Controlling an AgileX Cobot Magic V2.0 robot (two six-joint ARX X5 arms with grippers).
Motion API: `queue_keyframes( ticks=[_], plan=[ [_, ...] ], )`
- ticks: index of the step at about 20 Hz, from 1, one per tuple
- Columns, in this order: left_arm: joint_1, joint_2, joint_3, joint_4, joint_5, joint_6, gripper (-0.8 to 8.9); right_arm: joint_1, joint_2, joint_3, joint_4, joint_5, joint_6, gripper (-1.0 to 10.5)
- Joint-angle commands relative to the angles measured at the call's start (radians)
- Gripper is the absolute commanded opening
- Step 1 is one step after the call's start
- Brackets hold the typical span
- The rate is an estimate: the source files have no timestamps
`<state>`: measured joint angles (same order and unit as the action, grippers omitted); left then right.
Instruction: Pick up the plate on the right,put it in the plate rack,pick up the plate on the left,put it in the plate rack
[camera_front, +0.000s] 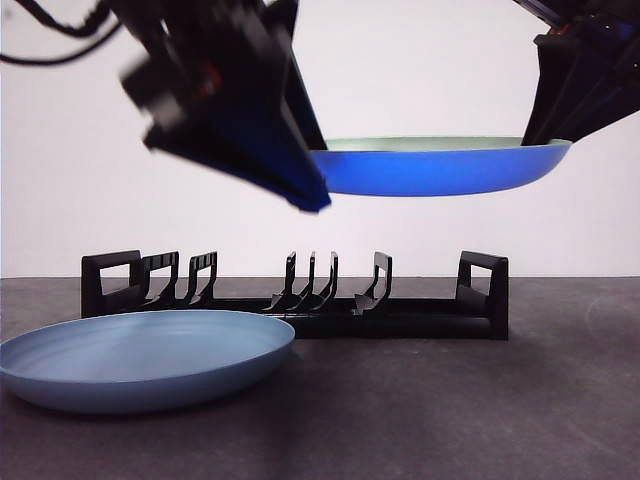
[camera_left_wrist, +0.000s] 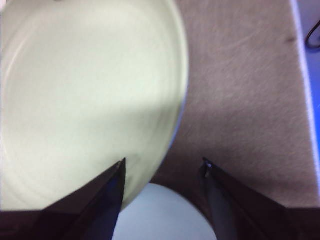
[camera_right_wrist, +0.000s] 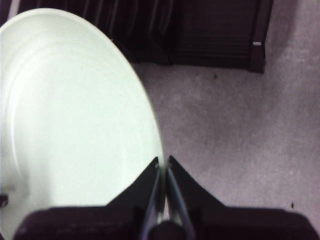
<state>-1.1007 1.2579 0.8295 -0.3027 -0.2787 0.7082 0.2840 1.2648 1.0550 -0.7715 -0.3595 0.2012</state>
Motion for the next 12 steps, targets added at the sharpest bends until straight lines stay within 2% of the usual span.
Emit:
queue_keyframes(
  ticks=[1,2,3,5,12],
  plan=[
    [0.003,0.018,-0.003,0.018,-0.008,0.024,2.47,0.007,0.005,0.007,-0.003,-0.008,-0.012,-0.1],
    [0.003,0.020,-0.003,0.018,-0.008,0.024,2.41,0.007,0.005,0.007,-0.006,-0.008,-0.013,-0.1],
    [0.003,0.021,-0.003,0.018,-0.008,0.025,1.81,0.007,0.005,0.007,-0.011,-0.008,-0.013,-0.1],
    [0.003,0.021,-0.003,0.018,-0.007,0.026,-0.05,0.007,0.005,0.008,-0.019,-0.008,-0.016,-0.1],
    [0.002,0.021,-0.003,0.026,-0.005,0.026,-0.07,0.007,0.003,0.009,-0.023,-0.008,-0.021,0.1]
  ],
)
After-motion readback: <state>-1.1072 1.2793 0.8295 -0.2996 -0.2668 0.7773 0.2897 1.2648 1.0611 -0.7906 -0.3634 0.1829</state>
